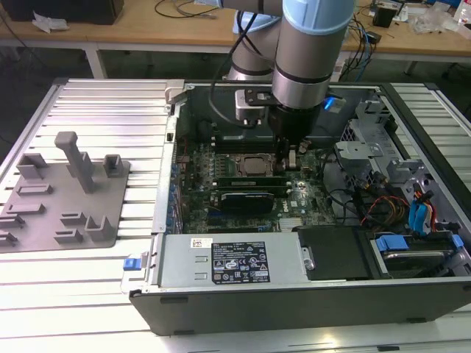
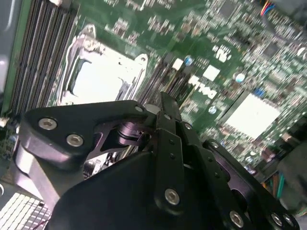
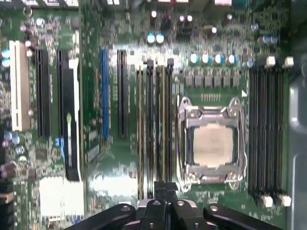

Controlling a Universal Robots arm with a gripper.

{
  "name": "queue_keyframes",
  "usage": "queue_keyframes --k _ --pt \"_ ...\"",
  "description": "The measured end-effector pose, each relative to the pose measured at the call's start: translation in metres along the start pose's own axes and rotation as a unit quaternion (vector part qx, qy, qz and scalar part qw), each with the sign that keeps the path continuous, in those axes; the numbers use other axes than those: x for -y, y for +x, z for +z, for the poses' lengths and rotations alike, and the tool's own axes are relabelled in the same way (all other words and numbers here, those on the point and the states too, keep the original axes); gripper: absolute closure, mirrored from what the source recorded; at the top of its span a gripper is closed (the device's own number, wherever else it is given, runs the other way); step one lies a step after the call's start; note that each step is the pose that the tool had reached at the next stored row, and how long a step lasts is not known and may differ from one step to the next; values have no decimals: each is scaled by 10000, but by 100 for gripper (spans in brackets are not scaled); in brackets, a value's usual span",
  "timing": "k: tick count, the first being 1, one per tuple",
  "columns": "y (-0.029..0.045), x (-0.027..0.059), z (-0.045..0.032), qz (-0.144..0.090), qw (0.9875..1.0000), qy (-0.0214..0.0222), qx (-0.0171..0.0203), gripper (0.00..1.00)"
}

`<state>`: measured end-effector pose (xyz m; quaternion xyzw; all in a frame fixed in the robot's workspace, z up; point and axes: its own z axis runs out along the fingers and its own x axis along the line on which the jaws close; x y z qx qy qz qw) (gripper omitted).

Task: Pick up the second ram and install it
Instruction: 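Press down the second ram until it locks into place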

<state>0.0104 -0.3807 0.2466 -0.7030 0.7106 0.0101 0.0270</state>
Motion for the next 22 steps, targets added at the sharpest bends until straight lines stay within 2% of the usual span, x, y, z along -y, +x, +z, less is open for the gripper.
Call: queue_keyframes --k 2,5,10,13,16,22 --pt "0 43 4 0 10000 0 0 92" --pt "0 44 5 1 10000 1 0 92" --pt "-1 77 60 44 10000 3 -1 92" --pt "-36 76 105 96 10000 5 -2 92" --pt "-37 76 137 97 10000 5 -1 92" --pt "-36 75 160 98 10000 5 -2 92"
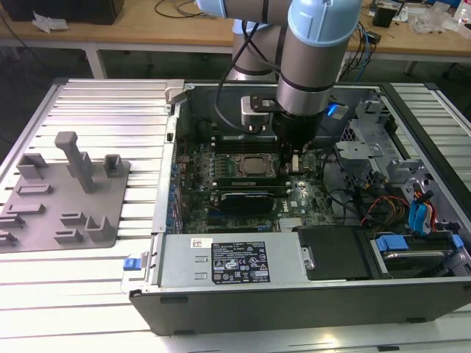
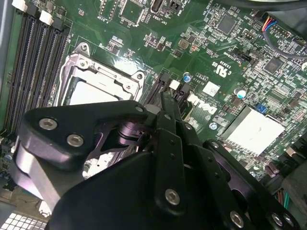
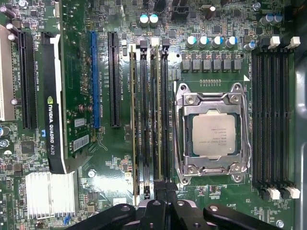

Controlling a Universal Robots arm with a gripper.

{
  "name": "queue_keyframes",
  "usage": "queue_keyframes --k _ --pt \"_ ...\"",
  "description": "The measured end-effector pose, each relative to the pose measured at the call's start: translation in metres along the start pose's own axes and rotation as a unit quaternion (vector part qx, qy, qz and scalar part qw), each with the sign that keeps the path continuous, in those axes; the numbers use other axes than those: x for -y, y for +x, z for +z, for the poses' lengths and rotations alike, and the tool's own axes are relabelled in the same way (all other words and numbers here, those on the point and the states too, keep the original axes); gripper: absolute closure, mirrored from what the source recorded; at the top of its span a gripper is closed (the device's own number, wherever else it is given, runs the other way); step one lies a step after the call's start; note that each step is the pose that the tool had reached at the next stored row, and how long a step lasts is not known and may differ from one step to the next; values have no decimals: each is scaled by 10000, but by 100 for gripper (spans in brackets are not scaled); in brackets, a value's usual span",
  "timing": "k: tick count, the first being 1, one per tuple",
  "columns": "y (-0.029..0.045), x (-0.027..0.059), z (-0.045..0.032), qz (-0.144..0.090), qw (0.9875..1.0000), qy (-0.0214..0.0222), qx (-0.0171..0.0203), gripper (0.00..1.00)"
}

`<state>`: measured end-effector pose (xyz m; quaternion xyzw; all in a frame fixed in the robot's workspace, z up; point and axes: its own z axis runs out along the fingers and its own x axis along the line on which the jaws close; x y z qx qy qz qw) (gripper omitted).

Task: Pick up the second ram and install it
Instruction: 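Press down the second ram until it locks into place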

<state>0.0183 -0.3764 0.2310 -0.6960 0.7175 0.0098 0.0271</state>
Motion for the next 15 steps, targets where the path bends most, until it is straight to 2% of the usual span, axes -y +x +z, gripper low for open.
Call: queue_keyframes --k 12,13,15 --pt "0 0 13 0 10000 1 13 92" --pt "-3 0 -9 1 10000 2 21 92" --pt "-5 2 -91 0 10000 1 9 92"
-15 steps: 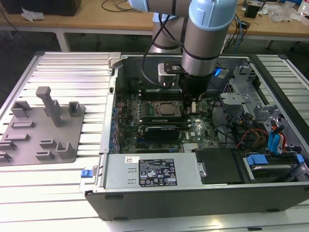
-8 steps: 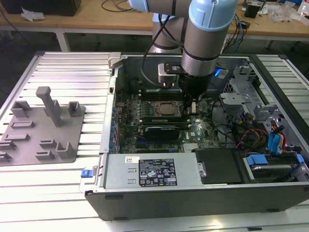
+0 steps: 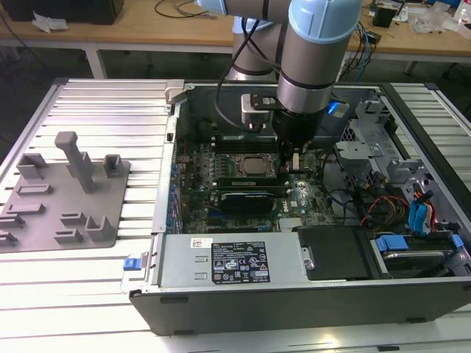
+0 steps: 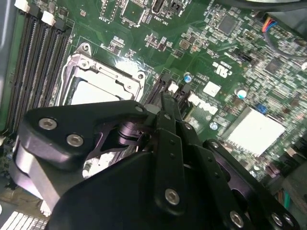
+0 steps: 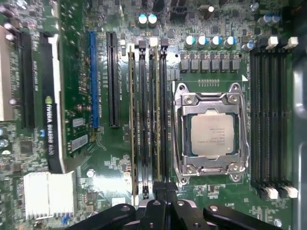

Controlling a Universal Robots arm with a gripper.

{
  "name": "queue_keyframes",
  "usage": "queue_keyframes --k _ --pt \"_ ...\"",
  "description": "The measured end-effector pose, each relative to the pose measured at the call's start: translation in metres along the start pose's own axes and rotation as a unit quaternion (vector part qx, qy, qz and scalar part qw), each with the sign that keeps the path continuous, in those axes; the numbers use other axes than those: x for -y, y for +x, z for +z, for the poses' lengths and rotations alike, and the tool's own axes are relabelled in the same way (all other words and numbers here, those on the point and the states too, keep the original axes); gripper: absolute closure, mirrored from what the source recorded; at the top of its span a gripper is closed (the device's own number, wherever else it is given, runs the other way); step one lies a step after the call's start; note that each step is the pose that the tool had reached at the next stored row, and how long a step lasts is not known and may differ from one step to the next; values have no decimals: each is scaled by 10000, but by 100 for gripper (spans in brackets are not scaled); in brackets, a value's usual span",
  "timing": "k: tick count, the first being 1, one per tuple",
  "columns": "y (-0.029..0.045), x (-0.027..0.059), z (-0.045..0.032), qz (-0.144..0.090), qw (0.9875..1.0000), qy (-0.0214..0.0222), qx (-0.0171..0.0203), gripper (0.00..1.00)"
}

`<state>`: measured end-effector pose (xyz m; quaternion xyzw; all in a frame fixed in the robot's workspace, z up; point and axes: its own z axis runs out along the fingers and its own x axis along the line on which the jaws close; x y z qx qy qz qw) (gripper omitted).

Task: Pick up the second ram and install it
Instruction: 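Press down the second ram until it locks into place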

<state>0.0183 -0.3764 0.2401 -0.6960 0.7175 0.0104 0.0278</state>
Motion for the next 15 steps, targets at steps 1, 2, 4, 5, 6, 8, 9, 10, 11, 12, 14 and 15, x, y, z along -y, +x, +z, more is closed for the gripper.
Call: queue_keyframes --k 1,2,4,5,6,8,9,10,11,12,14,15 --pt "-2 1 -36 0 10000 0 -3 92" --pt "-5 2 -90 0 10000 0 -8 92" --pt "-5 2 -99 0 10000 0 -8 92" --pt "-4 -27 -98 0 10000 0 -9 92" --pt "-2 -74 -97 -1 10000 0 -9 92" --pt "1 -192 -95 0 10000 1 -9 92" --pt "3 -233 -95 -1 10000 1 -8 92" --pt "4 -270 -95 0 10000 1 -8 92" --pt "5 -328 -94 0 10000 2 -7 92" --pt "5 -355 -93 -1 10000 1 -6 92" --pt "9 -467 -94 0 10000 1 -8 92" --pt "13 -555 -94 0 10000 1 -8 92"
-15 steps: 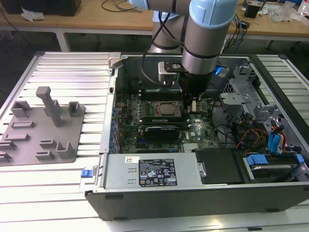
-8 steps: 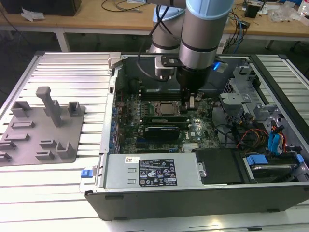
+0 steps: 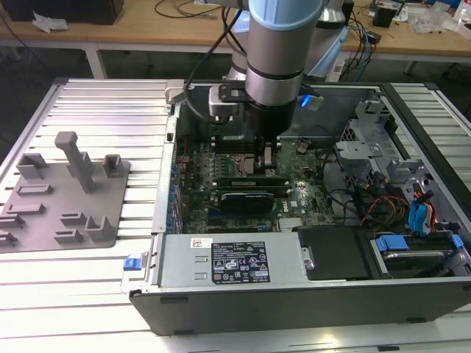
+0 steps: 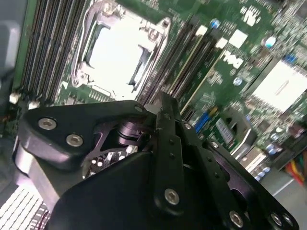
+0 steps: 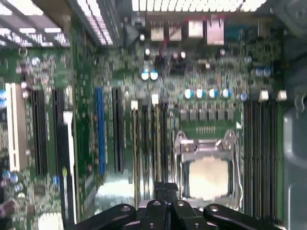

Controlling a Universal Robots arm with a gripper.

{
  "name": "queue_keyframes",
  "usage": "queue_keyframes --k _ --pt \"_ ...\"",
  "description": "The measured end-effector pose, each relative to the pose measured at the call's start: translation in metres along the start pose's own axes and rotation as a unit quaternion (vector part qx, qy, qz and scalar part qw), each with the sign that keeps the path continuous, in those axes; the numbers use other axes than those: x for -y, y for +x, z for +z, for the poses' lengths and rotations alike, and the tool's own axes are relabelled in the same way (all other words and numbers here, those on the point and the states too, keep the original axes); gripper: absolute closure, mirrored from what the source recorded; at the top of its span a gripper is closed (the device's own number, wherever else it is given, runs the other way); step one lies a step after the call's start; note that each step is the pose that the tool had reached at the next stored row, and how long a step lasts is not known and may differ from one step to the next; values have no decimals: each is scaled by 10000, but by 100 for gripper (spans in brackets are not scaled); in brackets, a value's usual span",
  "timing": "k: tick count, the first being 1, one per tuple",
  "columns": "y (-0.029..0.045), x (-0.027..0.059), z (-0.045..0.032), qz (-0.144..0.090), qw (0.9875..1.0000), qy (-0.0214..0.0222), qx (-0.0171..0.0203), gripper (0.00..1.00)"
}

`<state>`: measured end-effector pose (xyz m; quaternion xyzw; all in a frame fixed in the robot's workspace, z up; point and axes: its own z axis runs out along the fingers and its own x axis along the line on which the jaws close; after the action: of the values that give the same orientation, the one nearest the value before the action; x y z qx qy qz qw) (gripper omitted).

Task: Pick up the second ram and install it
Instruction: 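Press down the second ram until it locks into place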

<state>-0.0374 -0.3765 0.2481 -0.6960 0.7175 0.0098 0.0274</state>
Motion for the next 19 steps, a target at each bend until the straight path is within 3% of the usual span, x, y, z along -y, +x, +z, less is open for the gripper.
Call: queue_keyframes --k 6,19 --pt "9 -261 16 0 10000 0 0 92" --pt "14 -291 148 0 10000 -1 -1 92"
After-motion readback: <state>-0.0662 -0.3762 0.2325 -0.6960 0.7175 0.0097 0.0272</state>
